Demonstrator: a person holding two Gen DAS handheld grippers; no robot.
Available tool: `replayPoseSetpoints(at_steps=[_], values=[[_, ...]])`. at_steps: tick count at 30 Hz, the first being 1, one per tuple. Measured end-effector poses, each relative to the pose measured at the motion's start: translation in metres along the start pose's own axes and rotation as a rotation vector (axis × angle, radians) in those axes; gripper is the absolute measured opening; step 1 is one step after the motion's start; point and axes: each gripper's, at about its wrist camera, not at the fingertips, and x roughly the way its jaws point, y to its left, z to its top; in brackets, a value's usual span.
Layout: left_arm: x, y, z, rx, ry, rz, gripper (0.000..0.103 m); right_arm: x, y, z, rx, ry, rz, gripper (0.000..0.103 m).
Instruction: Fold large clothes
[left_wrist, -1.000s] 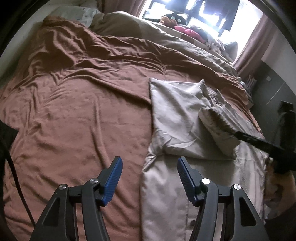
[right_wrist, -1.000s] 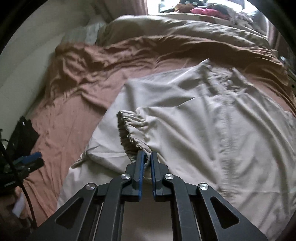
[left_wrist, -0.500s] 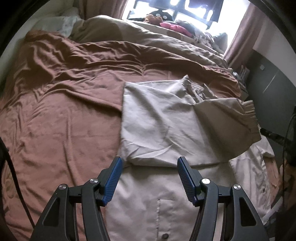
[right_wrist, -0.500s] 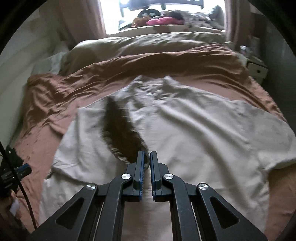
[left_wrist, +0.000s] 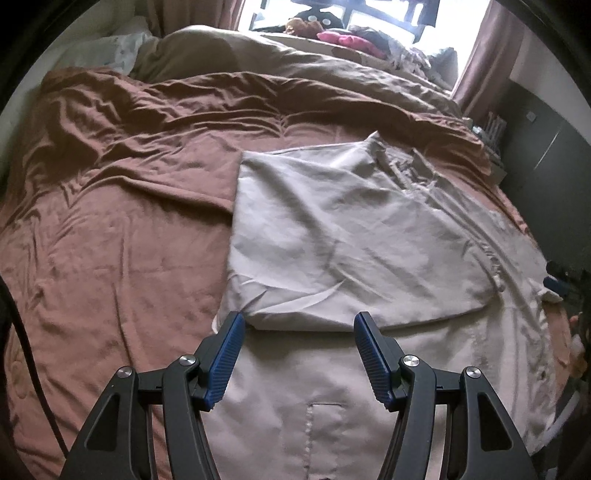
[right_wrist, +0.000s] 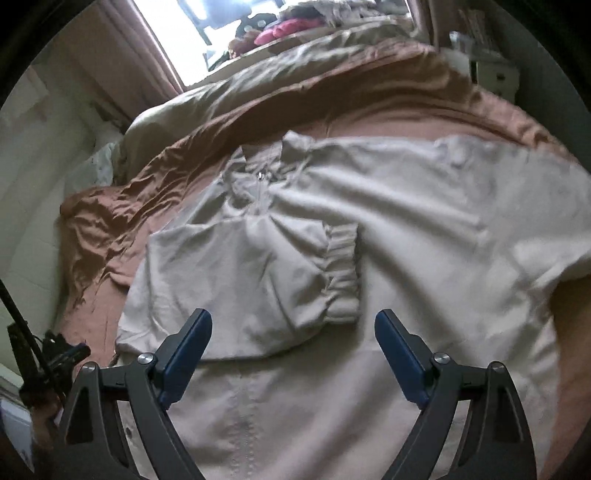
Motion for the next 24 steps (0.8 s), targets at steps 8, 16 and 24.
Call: replayPoseSetpoints(at_steps=[8,16,24], values=[[0.037,0.009,-0.003,0.038,0.038,0.077,0.059,0.067,0.007,0.023,-0.026,0.076,-0.131,0.080],[0.081,0.007,-0.001,0.075,0.107,0.087,0.029,0.115,0.012,0.025,-0.140,0.122,-0.396,0.080],[0.098,0.011,-0.001,0.039,0.147,0.168,0.020,0.099,-0.009,0.025,-0.119,0.074,-0.429,0.079]])
